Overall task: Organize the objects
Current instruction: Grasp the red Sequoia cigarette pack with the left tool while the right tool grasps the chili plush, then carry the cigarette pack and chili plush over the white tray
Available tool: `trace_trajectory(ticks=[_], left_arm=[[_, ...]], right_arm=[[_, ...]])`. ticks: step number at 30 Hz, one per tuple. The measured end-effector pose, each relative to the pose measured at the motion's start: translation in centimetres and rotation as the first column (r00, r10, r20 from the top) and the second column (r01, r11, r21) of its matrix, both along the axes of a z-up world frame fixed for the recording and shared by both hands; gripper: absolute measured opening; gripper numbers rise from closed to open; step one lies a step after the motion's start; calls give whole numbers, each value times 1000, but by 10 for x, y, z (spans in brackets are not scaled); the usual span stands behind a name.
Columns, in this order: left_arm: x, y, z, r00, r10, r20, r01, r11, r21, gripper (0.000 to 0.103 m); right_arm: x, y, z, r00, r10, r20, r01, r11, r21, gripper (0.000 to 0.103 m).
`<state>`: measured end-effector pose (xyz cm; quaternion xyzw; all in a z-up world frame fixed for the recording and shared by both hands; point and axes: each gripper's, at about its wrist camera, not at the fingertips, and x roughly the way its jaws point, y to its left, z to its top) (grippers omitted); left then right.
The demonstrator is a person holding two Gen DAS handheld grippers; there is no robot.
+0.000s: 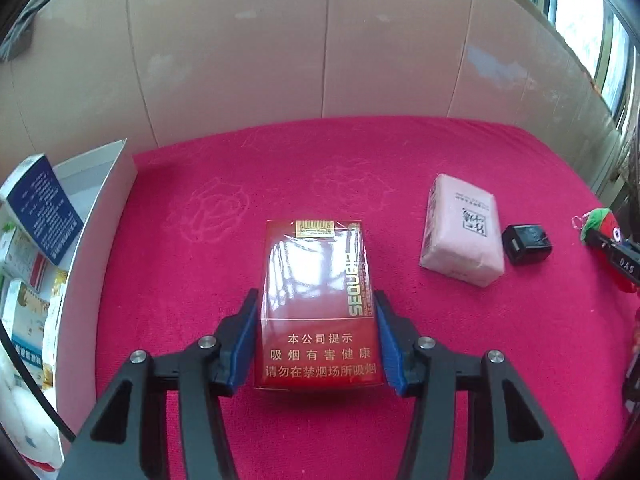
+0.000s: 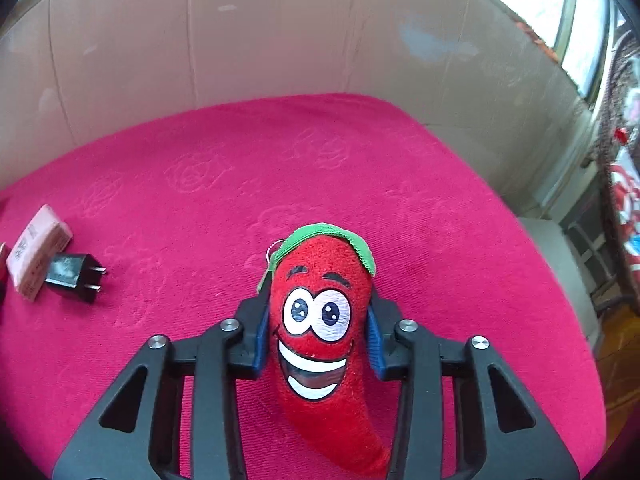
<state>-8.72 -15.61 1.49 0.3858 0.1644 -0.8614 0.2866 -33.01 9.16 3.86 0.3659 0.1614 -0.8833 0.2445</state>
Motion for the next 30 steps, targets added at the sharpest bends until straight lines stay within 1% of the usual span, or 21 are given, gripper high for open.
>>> trace_trajectory(ticks=[3, 7, 10, 13, 15, 16, 17, 19, 22, 25, 28, 30], left_arm=[[11, 3, 4, 999, 5, -50, -5, 1000, 9, 53], [26, 22, 14, 992, -44, -119, 38, 998, -54, 53], [41, 38, 26, 982, -80, -170, 67, 994, -82, 53], [59, 51, 41, 969, -115, -220, 94, 990, -100, 53], [66, 57, 48, 961, -136, -241, 109, 987, -120, 53], [72, 61, 52, 957, -146, -250, 117, 985, -129, 53], [71, 66, 56, 953, -157, -257, 124, 982, -140, 53], [78, 68, 59, 948, -172, -266, 134, 979, -155, 53], [88, 73, 68, 941, -193, -279, 147, 973, -176, 53], [103, 79, 77, 932, -206, -297, 156, 970, -185, 53], [110, 79, 82, 927, -207, -313, 152, 970, -189, 53], [116, 80, 86, 924, -202, -325, 147, 972, -186, 53]], right_arm=[[1, 8, 5, 999, -21, -31, 20, 999, -33, 36], [1, 20, 13, 995, -68, -67, 63, 995, -79, 36], [1, 23, 16, 988, -106, -110, 94, 990, -103, 36], [11, 23, 22, 981, -101, -163, 83, 990, -110, 36], [17, 21, 24, 974, -104, -200, 87, 992, -91, 36], [22, 21, 25, 974, -102, -202, 85, 992, -91, 36], [27, 19, 26, 978, -97, -185, 78, 991, -108, 36], [42, 19, 28, 987, -78, -142, 56, 987, -151, 36], [79, 17, 41, 989, -17, -148, -14, 979, -205, 36], [110, 8, 59, 987, 60, -148, -98, 959, -266, 36], [129, -4, 72, 981, 117, -153, -157, 946, -285, 36], [135, -9, 77, 981, 148, -127, -181, 933, -311, 36]])
